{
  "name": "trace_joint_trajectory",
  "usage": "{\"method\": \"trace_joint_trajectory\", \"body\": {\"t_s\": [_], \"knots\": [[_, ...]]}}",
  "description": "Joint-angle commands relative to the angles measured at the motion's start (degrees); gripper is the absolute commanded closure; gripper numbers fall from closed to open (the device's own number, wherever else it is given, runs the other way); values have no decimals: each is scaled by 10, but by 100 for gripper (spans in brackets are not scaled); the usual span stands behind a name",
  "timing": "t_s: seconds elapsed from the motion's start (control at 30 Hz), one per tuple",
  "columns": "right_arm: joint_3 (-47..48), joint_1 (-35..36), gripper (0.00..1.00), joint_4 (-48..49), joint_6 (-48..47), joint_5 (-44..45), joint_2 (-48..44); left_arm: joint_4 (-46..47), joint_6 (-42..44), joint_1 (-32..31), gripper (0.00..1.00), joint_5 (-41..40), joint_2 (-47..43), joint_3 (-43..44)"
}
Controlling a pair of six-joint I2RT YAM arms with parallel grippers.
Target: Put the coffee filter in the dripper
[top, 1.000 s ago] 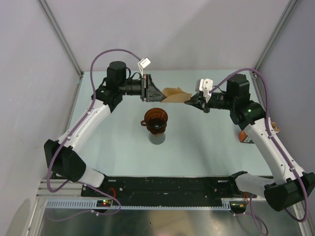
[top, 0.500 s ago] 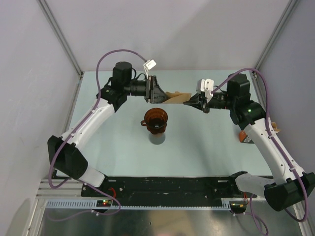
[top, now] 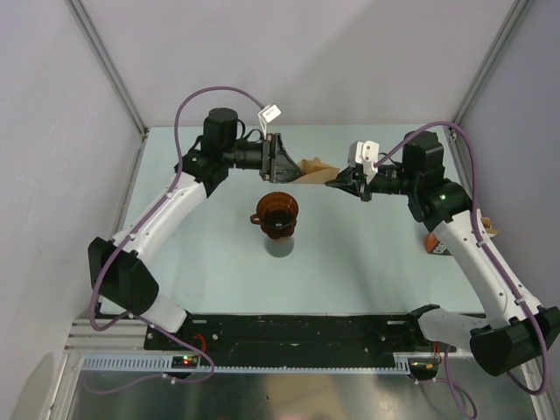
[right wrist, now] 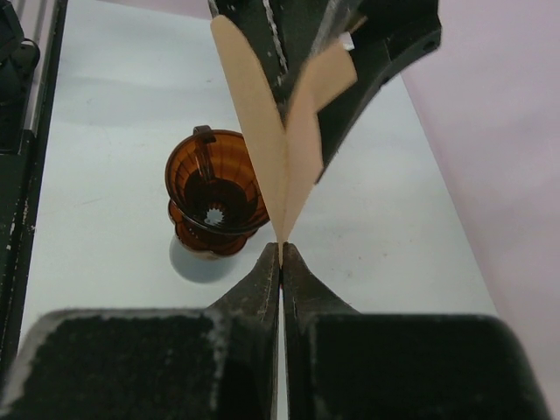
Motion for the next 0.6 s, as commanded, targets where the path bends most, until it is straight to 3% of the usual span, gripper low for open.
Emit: {"method": "trace_joint_trajectory", "body": {"t_s": [0.0,0.23,0.57], "knots": [[22,-15,100,-8,-10,1,-12,20,9,22,29,-10,-44,-12],[22,-12,100,9,-1,-2,-5,23,21,18,21,-31,-48,-12],[21,13,100,55,27,33,4,56,-12,4,22,-33,-23,5]]}}
